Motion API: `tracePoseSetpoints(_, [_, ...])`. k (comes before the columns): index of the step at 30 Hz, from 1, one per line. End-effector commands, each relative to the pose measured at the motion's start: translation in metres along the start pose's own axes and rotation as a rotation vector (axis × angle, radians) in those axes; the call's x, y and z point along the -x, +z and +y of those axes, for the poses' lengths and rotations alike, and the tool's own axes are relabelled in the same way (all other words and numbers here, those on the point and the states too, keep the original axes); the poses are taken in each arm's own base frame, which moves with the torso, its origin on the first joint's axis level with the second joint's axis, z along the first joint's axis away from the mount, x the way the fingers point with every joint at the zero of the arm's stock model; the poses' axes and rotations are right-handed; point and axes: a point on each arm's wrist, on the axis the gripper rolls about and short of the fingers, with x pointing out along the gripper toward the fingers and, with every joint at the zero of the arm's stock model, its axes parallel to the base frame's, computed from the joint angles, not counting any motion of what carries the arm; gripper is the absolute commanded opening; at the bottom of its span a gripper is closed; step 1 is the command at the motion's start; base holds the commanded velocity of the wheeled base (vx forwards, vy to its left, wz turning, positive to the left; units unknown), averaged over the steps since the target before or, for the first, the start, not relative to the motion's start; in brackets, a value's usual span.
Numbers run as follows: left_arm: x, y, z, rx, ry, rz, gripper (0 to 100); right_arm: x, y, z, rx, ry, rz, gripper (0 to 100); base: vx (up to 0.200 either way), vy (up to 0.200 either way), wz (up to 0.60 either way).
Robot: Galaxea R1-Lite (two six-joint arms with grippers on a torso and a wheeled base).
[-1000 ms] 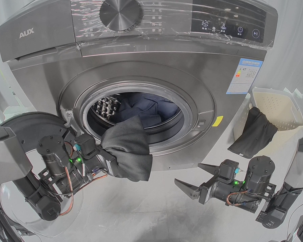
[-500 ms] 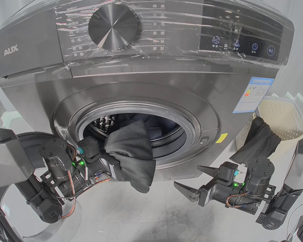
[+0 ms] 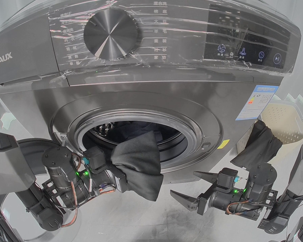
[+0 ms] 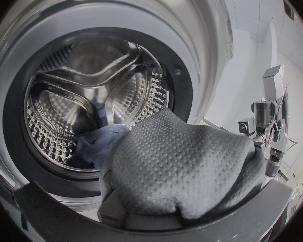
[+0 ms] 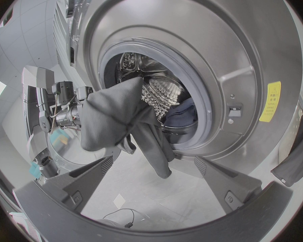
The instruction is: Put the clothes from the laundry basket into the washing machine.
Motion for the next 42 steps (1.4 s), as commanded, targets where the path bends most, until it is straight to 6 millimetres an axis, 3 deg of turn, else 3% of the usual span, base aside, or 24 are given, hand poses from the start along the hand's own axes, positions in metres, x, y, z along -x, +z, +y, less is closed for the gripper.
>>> tracePoseSetpoints(1, [-0.001,-0.007,-0.01,0.009,-0.033,0.029,0,0.005,0.003,0.007,0.004,0.024,-0.01,100,0.0,0.0,0.0])
tracePoseSetpoints(8, [0.003,-0.01,-0.012,0.03,0.028,0.045,0,0.008,0.009,0.012,0.009,0.047,-0.036,100,0.0,0.0,0.0])
tracePoseSetpoints(15, [-0.007,-0.008,-0.009,0.027,0.036,0.023,0,0.009,0.01,0.013,0.01,0.048,-0.042,100,-0.086,0.0,0.0])
tracePoseSetpoints(37, [-0.083,-0.004,0.02,0.068,0.065,-0.13,0,0.009,0.01,0.013,0.008,0.048,-0.04,100,0.0,0.0,0.0])
tracePoseSetpoints(42, [-0.113,-0.007,0.026,0.106,0.075,-0.191,0,0.009,0.009,0.013,0.008,0.048,-0.039,100,0.0,0.0,0.0])
